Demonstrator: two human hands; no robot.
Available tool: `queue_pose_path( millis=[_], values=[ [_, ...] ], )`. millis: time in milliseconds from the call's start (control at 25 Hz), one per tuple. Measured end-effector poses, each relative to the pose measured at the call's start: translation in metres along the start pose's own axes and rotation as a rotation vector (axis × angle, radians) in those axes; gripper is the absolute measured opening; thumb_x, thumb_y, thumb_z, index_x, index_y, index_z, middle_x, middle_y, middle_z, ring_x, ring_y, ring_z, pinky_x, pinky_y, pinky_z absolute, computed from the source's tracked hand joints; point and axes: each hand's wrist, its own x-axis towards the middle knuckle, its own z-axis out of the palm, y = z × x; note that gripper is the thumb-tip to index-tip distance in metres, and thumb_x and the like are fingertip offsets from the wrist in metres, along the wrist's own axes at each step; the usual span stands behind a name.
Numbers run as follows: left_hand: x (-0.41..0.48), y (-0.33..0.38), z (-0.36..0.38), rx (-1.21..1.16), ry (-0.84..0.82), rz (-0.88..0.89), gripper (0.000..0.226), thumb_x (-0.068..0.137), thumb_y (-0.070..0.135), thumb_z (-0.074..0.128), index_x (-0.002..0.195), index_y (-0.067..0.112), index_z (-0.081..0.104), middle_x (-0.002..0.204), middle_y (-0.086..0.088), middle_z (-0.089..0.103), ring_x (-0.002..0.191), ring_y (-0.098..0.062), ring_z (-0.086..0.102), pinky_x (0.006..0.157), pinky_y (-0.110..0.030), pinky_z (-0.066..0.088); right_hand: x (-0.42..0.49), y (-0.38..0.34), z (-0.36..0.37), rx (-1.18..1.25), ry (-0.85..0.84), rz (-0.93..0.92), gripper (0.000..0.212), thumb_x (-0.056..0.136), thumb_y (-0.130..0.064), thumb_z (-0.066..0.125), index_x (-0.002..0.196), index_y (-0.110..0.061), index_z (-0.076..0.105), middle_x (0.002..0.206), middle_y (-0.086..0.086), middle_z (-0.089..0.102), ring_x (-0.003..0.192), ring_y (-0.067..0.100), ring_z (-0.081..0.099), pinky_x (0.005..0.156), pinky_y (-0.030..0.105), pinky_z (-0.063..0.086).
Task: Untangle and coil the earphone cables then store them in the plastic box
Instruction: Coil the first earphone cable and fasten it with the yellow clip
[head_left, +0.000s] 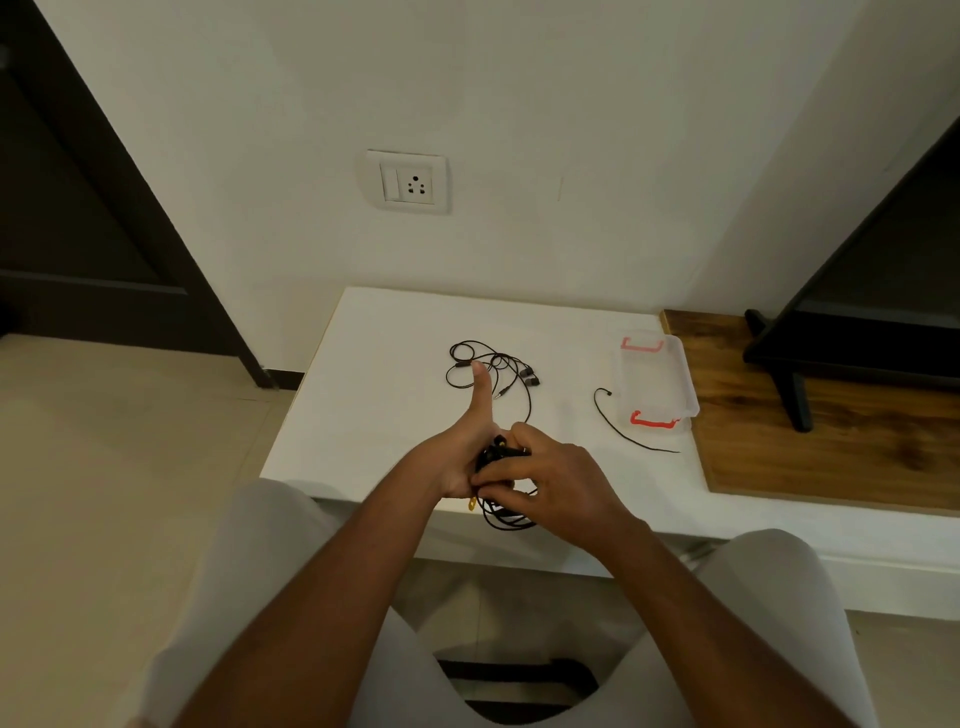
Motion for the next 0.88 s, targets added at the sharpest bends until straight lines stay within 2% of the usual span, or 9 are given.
queue_pose_path(
  millis=[80, 160, 240, 320, 440, 520, 600, 760, 880],
  values=[
    [0.002, 0.001, 0.001, -0.001, -0.018, -0.003, 0.089, 0.058, 0.100, 0.013, 0.051, 0.013, 0.034, 0.056, -0.001, 0.025, 0.048, -0.014, 0.023, 0.047, -0.025, 0.028, 0.001, 0.001, 0.001, -0.030, -0.009, 0.007, 0.015, 0.086, -0.044, 0.064, 0.099, -0.039, 0.071, 0.094, -0.026, 0.042, 0.072, 0.002, 0.051, 0.061, 0.014, 0.041],
    [0.003, 0.002, -0.001, -0.027, -0.064, -0.014, 0.099, 0.062, 0.097, 0.010, 0.059, 0.008, 0.053, 0.053, -0.002, 0.041, 0.043, -0.016, 0.036, 0.044, -0.023, 0.035, 0.001, 0.005, 0.003, -0.030, -0.028, 0.027, 0.013, 0.087, -0.043, 0.065, 0.098, -0.037, 0.070, 0.094, -0.025, 0.044, 0.071, 0.006, 0.052, 0.060, 0.016, 0.041],
    [0.003, 0.006, -0.004, -0.093, -0.126, -0.021, 0.115, 0.065, 0.096, 0.011, 0.099, -0.001, 0.062, 0.072, -0.008, 0.063, 0.047, -0.020, 0.053, 0.045, -0.023, 0.045, 0.000, 0.009, 0.003, 0.023, -0.009, 0.054, 0.011, 0.089, -0.037, 0.066, 0.097, -0.032, 0.070, 0.096, -0.027, 0.045, 0.075, 0.003, 0.053, 0.062, 0.014, 0.041],
    [0.005, 0.008, -0.011, -0.168, -0.179, 0.029, 0.115, 0.070, 0.093, 0.020, 0.134, 0.001, 0.046, 0.097, -0.011, 0.063, 0.059, -0.022, 0.060, 0.054, -0.027, 0.052, -0.001, 0.012, 0.002, 0.122, 0.067, 0.122, 0.007, 0.092, -0.028, 0.066, 0.096, -0.024, 0.068, 0.093, -0.027, 0.048, 0.073, -0.002, 0.053, 0.062, 0.011, 0.038],
    [0.004, 0.011, -0.015, -0.227, -0.207, 0.179, 0.080, 0.088, 0.067, 0.045, 0.137, 0.003, 0.044, 0.086, -0.013, 0.058, 0.074, -0.023, 0.058, 0.073, -0.032, 0.052, 0.001, 0.011, -0.001, 0.280, 0.252, 0.213, 0.001, 0.093, -0.016, 0.064, 0.093, -0.018, 0.064, 0.083, -0.017, 0.051, 0.067, 0.006, 0.050, 0.060, 0.014, 0.039],
    [0.002, 0.011, -0.014, -0.224, -0.213, 0.290, 0.060, 0.090, 0.040, 0.060, 0.134, 0.001, 0.048, 0.090, -0.015, 0.060, 0.078, -0.023, 0.060, 0.077, -0.031, 0.054, 0.003, 0.011, -0.002, 0.346, 0.342, 0.233, 0.007, 0.093, -0.012, 0.063, 0.093, -0.019, 0.064, 0.083, -0.013, 0.055, 0.073, 0.010, 0.054, 0.063, 0.018, 0.044],
    [-0.001, 0.011, -0.012, -0.229, -0.252, 0.362, 0.054, 0.086, 0.022, 0.060, 0.133, -0.001, 0.051, 0.096, -0.016, 0.063, 0.081, -0.023, 0.063, 0.077, -0.031, 0.056, 0.004, 0.011, -0.003, 0.436, 0.421, 0.283, 0.011, 0.094, -0.011, 0.061, 0.092, -0.023, 0.063, 0.086, -0.008, 0.061, 0.078, 0.013, 0.059, 0.068, 0.021, 0.049],
    [0.001, 0.008, -0.009, -0.210, -0.282, 0.436, 0.048, 0.089, 0.012, 0.058, 0.135, -0.001, 0.051, 0.118, -0.019, 0.060, 0.095, -0.026, 0.065, 0.087, -0.036, 0.055, 0.006, 0.006, -0.003, 0.593, 0.571, 0.413, 0.009, 0.096, -0.008, 0.058, 0.093, -0.016, 0.062, 0.081, -0.005, 0.066, 0.073, 0.003, 0.063, 0.066, 0.009, 0.045],
    [0.003, 0.003, -0.001, -0.072, -0.217, 0.494, 0.038, 0.094, 0.010, 0.058, 0.132, 0.002, 0.056, 0.122, -0.018, 0.063, 0.102, -0.025, 0.066, 0.095, -0.035, 0.053, 0.006, 0.004, -0.005, 0.620, 0.646, 0.441, 0.009, 0.096, -0.008, 0.058, 0.092, -0.015, 0.062, 0.077, -0.007, 0.064, 0.068, 0.000, 0.060, 0.062, 0.009, 0.045]
  ],
)
